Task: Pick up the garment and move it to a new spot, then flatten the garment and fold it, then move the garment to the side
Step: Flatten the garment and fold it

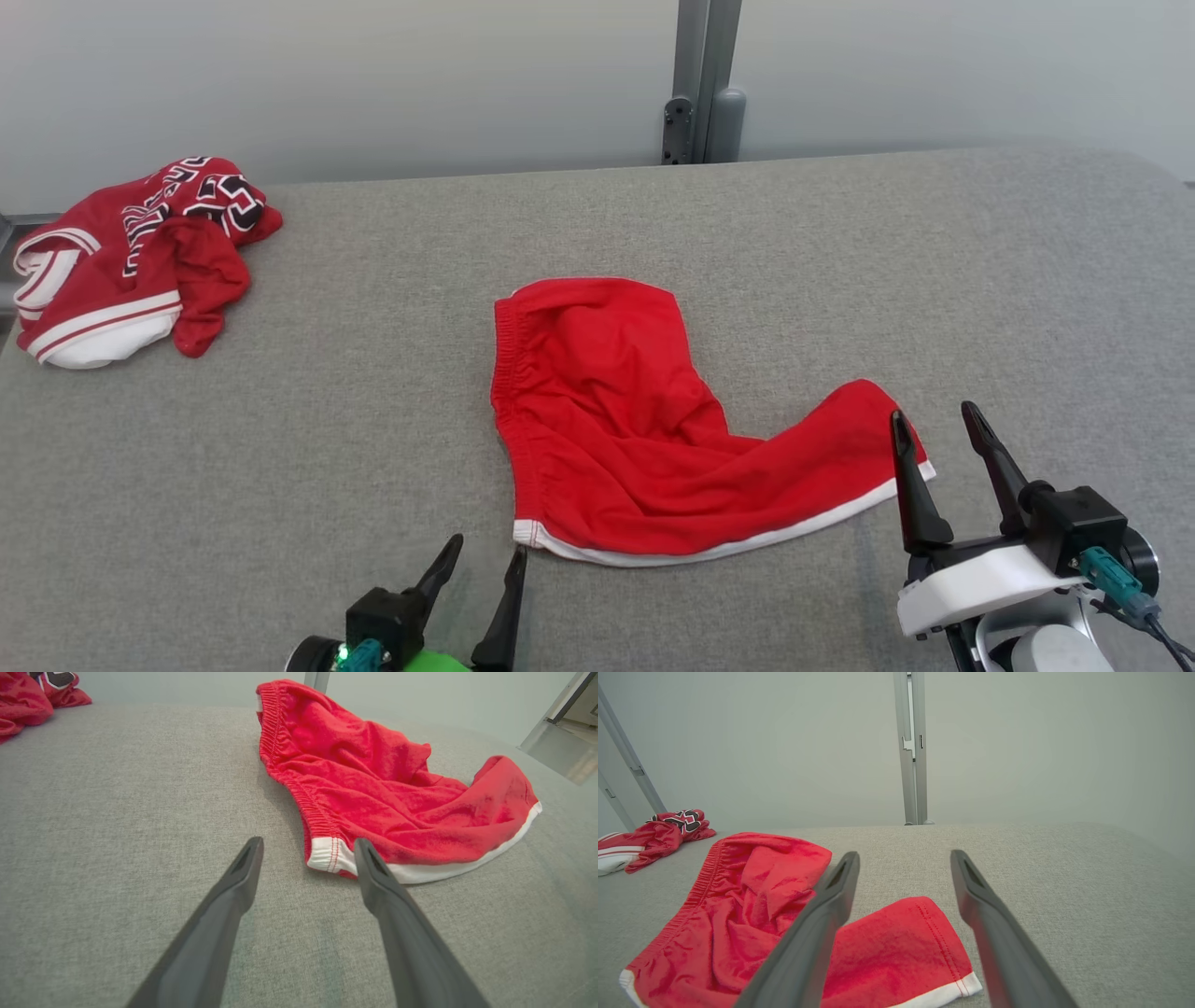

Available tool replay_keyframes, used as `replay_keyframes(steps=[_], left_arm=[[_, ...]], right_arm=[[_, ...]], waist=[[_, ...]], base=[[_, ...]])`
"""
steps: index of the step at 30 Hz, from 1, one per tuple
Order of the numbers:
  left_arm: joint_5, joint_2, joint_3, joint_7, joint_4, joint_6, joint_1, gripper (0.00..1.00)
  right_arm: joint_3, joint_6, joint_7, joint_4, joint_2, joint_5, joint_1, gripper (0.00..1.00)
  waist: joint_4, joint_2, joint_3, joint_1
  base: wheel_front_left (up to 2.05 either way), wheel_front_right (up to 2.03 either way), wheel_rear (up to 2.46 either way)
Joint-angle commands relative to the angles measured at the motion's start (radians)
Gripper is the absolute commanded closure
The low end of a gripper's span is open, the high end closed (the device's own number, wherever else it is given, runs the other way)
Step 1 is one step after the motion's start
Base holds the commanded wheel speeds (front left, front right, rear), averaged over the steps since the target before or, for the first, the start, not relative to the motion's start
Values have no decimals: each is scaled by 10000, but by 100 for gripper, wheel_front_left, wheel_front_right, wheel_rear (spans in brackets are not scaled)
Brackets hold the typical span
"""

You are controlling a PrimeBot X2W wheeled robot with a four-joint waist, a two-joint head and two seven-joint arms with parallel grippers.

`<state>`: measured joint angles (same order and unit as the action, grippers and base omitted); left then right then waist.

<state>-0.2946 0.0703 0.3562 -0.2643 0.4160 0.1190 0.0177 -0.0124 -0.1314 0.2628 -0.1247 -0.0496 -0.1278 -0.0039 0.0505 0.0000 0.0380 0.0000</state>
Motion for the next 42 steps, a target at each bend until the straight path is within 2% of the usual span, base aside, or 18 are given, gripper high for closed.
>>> replay_keyframes(steps=[1, 8, 20, 22, 24, 25, 27, 28, 36, 42], left_arm=[[22, 28, 63, 1, 239, 43, 248, 0], [-226, 5, 378, 1, 1212, 98, 857, 0], [-436, 59, 568, -1, 1474, 117, 1207, 0], [-524, 89, 702, -1, 1487, 120, 1222, 15], [-585, 141, 817, -1, 1491, 121, 1248, 50], [-600, 162, 868, -1, 1475, 122, 1261, 56], [-688, 200, 963, -1, 1432, 122, 1283, 82], [-732, 223, 1011, -1, 1413, 123, 1291, 99], [-956, 380, 1234, -1, 1222, 123, 1318, 100], [-990, 598, 938, -1, 878, 117, 1176, 100]], right_arm=[[-23, 13, 30, -35, -18, 63, 7, 0], [-84, 13, 30, -114, -18, 116, -141, 0], [-17, 13, 30, -147, -17, 46, -214, 0], [14, 13, 30, -147, -17, 36, -216, 0], [43, 14, 30, -145, -17, 33, -228, 0], [57, 14, 30, -148, -17, 33, -237, 0], [86, 14, 30, -144, -17, 23, -244, 0], [105, 14, 30, -147, -17, 22, -245, 0], [373, 14, 30, -398, -17, 281, -197, 0], [380, 14, 30, -1201, -129, 919, -155, 0]], waist=[[-173, 0, 128, 0], [-588, 0, 390, 0], [-943, 0, 579, 0], [-962, 0, 593, 0], [-972, 0, 607, 0], [-973, 0, 616, 0], [-970, 0, 633, 0], [-966, 0, 641, 0], [-883, 0, 685, 0], [-741, 0, 741, 0]], base=[[0, 0, 0], [0, 0, 0], [0, 0, 0], [0, 0, 0], [0, 0, 0], [0, 0, 0], [0, 0, 0], [0, 0, 0], [0, 0, 0], [0, 0, 0]])
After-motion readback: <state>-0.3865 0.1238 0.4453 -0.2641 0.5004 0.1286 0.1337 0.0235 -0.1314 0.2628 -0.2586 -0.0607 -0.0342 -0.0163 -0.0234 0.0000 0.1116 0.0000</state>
